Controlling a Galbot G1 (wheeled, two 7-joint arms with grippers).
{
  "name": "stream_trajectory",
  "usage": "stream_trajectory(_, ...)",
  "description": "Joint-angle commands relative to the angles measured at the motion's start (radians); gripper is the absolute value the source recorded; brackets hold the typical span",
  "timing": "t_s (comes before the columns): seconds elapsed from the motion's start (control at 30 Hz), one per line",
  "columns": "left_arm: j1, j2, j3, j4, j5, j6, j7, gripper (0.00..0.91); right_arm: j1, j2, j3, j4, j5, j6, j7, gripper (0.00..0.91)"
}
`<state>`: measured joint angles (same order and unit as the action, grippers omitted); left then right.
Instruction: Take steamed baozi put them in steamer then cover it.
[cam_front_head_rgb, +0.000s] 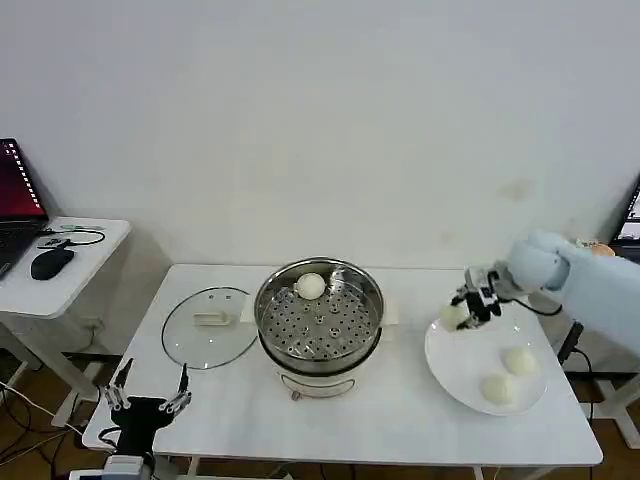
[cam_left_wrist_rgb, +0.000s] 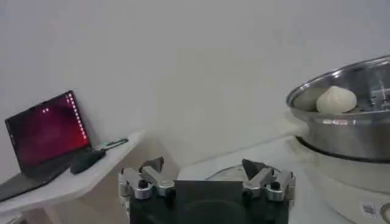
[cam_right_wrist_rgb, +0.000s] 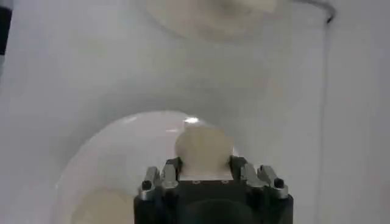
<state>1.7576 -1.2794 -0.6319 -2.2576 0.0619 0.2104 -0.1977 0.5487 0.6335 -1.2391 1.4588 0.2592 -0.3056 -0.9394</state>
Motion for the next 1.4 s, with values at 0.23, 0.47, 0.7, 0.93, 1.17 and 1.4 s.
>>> stream_trajectory(0.23,-0.043,0.0,-0.011,0.039,-0.016,0.002,0.001,0.907,0.242,0.307,-0.131,-0.004,0.25,-0.083,0.028,0.574)
stream_trajectory(0.47,-0.055,-0.015,-0.019,0.025,-0.023,0.011,0.004,0.907,0.186,0.602,-0.127,-0.132,0.32,-0.105,0.049,0.574)
stream_trajectory(0.7,-0.038,-0.006,-0.044,0.0,-0.037,0.011,0.004,0.907,0.103,0.747,-0.14,-0.215,0.388,-0.151,0.067,0.574)
stream_trajectory(0.93,-0.027,-0.012,-0.05,-0.014,-0.038,0.008,0.002,0.907,0.047,0.819,-0.156,-0.284,0.385,-0.195,0.088,0.574)
stream_trajectory(1.17,-0.017,-0.017,-0.064,-0.018,-0.042,0.003,-0.001,0.907,0.009,0.849,-0.161,-0.313,0.372,-0.209,0.098,0.574)
stream_trajectory(1.4,-0.019,-0.016,-0.066,-0.02,-0.041,0.003,-0.002,0.907,-0.019,0.867,-0.16,-0.348,0.33,-0.21,0.096,0.574)
